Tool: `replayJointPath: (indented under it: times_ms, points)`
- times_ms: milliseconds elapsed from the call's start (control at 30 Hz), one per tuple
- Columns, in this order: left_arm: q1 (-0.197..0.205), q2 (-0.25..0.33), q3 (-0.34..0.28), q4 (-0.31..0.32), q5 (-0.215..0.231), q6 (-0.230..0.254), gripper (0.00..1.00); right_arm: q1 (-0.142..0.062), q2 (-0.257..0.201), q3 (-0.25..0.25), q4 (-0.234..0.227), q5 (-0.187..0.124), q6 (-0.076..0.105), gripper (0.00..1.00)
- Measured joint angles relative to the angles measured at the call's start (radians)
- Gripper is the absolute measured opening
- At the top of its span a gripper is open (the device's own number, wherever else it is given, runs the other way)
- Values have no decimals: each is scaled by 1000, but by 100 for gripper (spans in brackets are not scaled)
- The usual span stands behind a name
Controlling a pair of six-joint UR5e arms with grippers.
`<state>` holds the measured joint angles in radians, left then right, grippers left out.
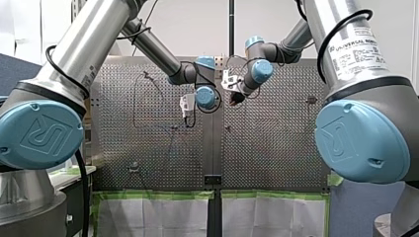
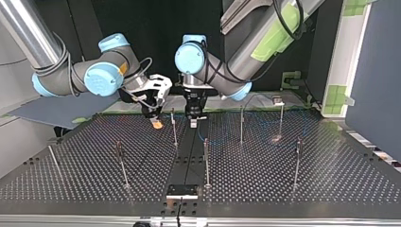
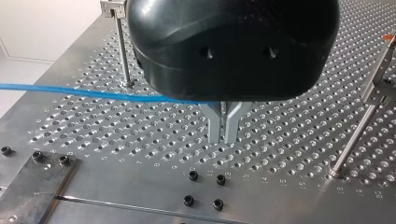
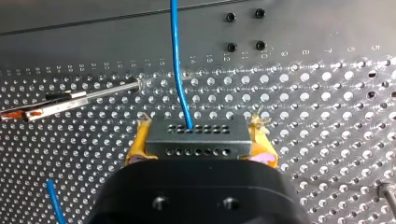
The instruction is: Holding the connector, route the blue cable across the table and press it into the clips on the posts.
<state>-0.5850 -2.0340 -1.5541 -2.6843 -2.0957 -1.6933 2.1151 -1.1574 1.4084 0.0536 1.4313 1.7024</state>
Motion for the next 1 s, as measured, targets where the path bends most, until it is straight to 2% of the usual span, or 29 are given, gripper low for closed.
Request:
replayJointPath:
  times_ms: [300,333,900,1000]
  points:
    - [0,0,0,0,0,0,0,0,0,0,0,0,0,0]
    - [0,0,0,0,0,0,8,0,0,0,0,0,0,0]
    - [-1,2,0,-1,1,0,8,0,1,1,0,-1,1,0]
    - [-1,3,0,-2,1,0,8,3,11,11,-1,-5,-6,0]
